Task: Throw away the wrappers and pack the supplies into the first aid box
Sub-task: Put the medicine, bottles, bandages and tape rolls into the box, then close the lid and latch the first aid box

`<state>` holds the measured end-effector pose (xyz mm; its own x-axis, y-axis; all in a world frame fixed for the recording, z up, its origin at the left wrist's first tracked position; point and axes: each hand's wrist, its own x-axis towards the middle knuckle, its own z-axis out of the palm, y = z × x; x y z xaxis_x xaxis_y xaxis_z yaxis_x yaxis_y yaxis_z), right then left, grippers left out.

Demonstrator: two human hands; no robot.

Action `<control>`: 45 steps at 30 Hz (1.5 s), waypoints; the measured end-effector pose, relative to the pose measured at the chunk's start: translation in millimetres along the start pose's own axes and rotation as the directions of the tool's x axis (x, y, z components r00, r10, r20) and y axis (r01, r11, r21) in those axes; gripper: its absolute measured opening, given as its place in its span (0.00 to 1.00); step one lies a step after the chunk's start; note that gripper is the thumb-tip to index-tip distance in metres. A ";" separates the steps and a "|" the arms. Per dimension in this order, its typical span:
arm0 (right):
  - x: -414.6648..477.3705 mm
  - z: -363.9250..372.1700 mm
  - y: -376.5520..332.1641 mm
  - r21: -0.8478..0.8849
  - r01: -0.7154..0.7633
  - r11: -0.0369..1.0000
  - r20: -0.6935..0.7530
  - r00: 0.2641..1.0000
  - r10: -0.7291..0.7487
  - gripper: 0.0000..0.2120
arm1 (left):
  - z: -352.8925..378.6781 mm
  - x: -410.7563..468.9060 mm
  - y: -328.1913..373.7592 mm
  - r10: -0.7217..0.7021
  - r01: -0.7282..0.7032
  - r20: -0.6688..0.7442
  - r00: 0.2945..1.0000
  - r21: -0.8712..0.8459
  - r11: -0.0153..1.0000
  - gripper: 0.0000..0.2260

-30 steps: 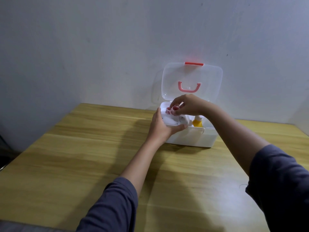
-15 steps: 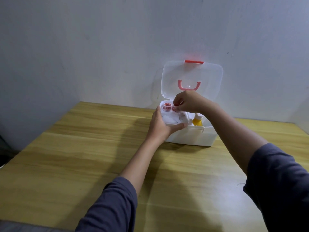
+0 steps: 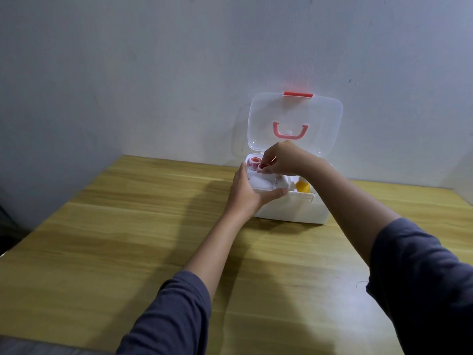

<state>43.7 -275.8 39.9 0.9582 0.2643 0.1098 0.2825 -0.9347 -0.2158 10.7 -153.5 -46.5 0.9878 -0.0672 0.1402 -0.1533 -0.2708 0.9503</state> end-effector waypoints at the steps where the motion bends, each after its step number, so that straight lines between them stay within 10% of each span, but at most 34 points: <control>1: -0.5 -0.4 0.5 0.000 0.005 1.000 0.004 1.000 -0.005 0.13 | -0.1 -0.5 0.4 0.003 -0.003 0.000 1.000 -0.002 1.000 0.49; 11: -4.9 -14.9 15.2 0.280 -0.005 0.960 -0.235 0.969 0.074 0.18 | -1.5 -5.4 3.1 0.015 -0.015 0.011 1.000 -0.026 1.000 0.54; 22: 9.5 -59.5 79.4 0.594 0.025 0.804 -0.685 0.540 0.489 0.16 | 0.3 -0.4 -10.2 0.095 -0.094 0.005 0.996 -0.045 0.995 0.50; 32: 11.5 -57.3 89.4 0.775 0.036 0.631 -0.552 0.524 0.649 0.15 | 1.7 1.5 -13.9 0.096 -0.096 -0.006 0.995 -0.052 0.994 0.48; 45: -95.6 -13.7 79.3 0.736 0.209 0.644 -0.569 0.705 0.423 0.16 | -5.9 -4.1 -7.4 0.048 -0.044 0.060 0.997 -0.074 0.996 0.54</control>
<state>-26.1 -378.4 25.6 0.7690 -0.3443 0.5387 0.4155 -0.3712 -0.8304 7.9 -145.6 -52.4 0.9760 -0.1376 0.1691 -0.1941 -0.1954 0.9613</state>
